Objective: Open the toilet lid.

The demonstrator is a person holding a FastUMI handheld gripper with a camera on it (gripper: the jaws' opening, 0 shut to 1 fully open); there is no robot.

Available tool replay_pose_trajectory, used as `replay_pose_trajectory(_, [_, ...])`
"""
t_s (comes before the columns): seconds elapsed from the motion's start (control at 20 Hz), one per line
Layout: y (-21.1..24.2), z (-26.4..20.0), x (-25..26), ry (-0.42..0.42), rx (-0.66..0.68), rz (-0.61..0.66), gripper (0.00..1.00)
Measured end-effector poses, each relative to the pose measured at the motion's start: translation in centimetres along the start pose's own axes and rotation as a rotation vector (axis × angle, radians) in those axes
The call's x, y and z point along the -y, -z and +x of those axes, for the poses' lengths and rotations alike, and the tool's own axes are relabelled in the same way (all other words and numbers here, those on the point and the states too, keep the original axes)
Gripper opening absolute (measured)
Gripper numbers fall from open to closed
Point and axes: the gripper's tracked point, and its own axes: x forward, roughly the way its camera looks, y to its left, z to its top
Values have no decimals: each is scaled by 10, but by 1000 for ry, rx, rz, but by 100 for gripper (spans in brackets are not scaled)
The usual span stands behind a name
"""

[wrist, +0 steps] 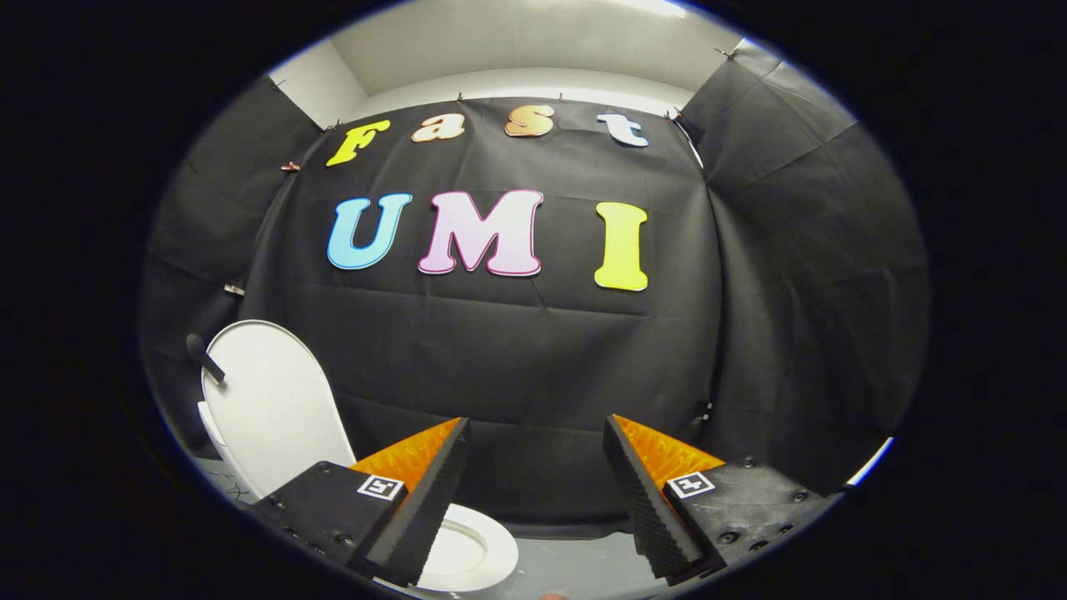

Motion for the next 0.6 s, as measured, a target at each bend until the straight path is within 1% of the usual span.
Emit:
replay_pose_trajectory(0.15, [8,1,-7,-22,-14,-34,99])
replay_pose_trajectory(0.3, [2,1,-8,-33,2,-31,99])
replay_pose_trajectory(0.6, [12,4,-15,-58,-19,-50,99])
